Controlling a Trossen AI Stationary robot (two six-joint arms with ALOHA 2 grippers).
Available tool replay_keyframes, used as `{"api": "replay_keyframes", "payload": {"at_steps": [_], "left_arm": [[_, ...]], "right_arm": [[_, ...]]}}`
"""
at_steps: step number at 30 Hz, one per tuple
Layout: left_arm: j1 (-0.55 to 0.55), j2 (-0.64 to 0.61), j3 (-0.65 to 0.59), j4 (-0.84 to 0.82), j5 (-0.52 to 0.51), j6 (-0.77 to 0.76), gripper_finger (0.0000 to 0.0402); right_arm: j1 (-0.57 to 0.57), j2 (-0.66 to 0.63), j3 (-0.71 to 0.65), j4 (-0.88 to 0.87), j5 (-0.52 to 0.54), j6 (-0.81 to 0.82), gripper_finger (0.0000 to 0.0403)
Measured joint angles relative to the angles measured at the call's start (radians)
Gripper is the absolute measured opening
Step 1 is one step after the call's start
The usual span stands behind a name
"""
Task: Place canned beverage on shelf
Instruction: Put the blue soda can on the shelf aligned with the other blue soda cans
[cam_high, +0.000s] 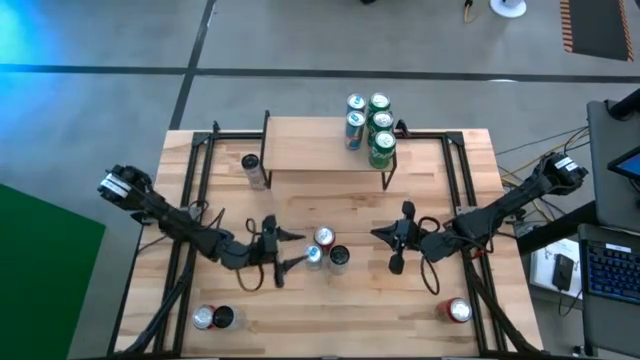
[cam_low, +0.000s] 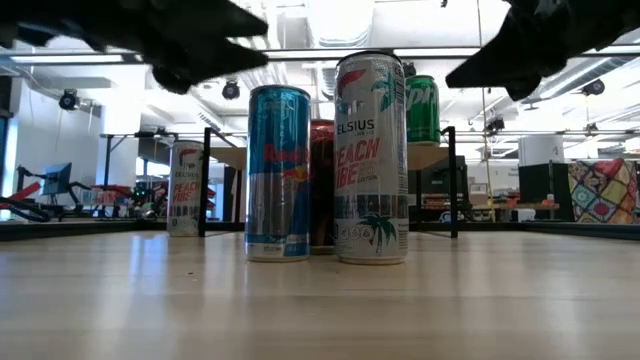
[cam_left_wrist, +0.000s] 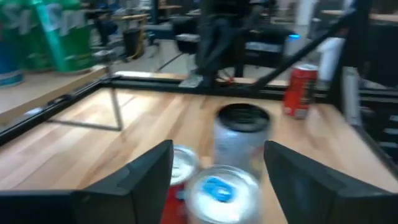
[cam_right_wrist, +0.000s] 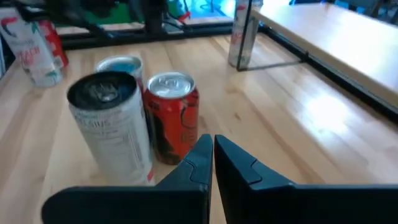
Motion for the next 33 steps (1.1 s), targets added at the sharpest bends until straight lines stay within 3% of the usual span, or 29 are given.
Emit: {"api": "replay_keyframes", "payload": {"at_steps": [7, 14, 20, 33], "left_arm": [[-0.02, 0.063, 0.033, 0.008, 0.021, 0.031, 0.0251], [-0.019, 0.214, 0.049, 0.197, 0.089, 0.07, 0.0252], [-0.005, 0.241, 0.05, 0.234, 0.108, 0.056, 0.026], [0.035, 0.232, 0.051, 0.171, 0.063, -0.006, 0.0343]], "right_arm": [[0.0, 0.014, 0.002, 0.005, 0.075, 0.089, 0.0009], [0.003, 0.014, 0.004, 0.006, 0.08, 0.129, 0.0009], [0.005, 0.014, 0.003, -0.013, 0.08, 0.13, 0.0009], [0.005, 0.014, 0.003, -0.03, 0.079, 0.13, 0.0009]]}}
